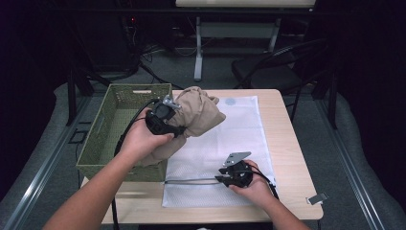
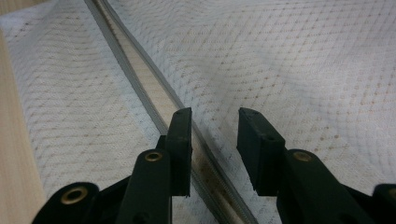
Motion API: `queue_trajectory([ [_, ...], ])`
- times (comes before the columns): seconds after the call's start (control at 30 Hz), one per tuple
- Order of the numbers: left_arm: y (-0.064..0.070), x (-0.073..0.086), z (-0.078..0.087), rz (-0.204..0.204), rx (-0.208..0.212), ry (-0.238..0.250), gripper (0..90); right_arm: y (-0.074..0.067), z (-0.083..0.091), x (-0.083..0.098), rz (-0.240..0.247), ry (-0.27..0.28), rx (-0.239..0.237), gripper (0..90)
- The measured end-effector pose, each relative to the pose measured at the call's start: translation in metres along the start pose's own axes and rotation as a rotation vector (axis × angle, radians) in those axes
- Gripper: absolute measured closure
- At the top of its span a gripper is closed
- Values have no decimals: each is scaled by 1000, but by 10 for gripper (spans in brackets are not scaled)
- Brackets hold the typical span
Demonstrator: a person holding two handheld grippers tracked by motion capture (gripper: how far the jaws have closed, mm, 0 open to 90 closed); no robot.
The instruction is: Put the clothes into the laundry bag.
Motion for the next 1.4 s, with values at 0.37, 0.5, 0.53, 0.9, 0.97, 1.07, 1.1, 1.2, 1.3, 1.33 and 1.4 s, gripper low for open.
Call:
queue_trajectory([
  [0.37, 10, 1, -2, -6, 19, -3, 546, 2, -3, 4, -4, -7, -1, 658],
  [0.5, 15, 1, -3, -12, 26, -4, 546, 1, -4, 6, 11, -27, -1, 668],
  [0.53, 16, 1, -3, -14, 28, -6, 546, 1, -5, 6, 16, -29, 1, 672],
  [0.9, 21, 3, -6, -14, 34, -4, 545, 1, -8, 9, 22, -42, 5, 742],
  [0.97, 22, 4, -6, -17, 36, -5, 545, 1, -8, 9, 20, -41, 6, 759],
  [1.07, 22, 5, -7, -15, 37, -7, 545, 2, -8, 9, 20, -43, 6, 787],
  [1.1, 22, 5, -7, -16, 37, -7, 545, 2, -8, 8, 24, -38, 8, 795],
  [1.2, 22, 6, -7, -17, 32, -12, 545, 2, -9, 8, 34, -36, 12, 835],
  [1.3, 23, 6, -7, -18, 35, -12, 545, 2, -8, 8, 40, -44, 22, 868],
  [1.33, 24, 7, -7, -18, 41, -12, 545, 2, -8, 8, 45, -49, 16, 873],
  [1.4, 24, 7, -6, -19, 43, -12, 545, 3, -8, 8, 40, -49, 18, 877],
])
Point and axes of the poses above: each handheld gripper's, and its own axes: z roughly backward along the jaws, x roughly out of its underside, y roughly to its right, the point moved 10 cm from there along -z, roughly forward along the jaws, and after that the axes turned 8 degrees about y, right-handed, at the moved point
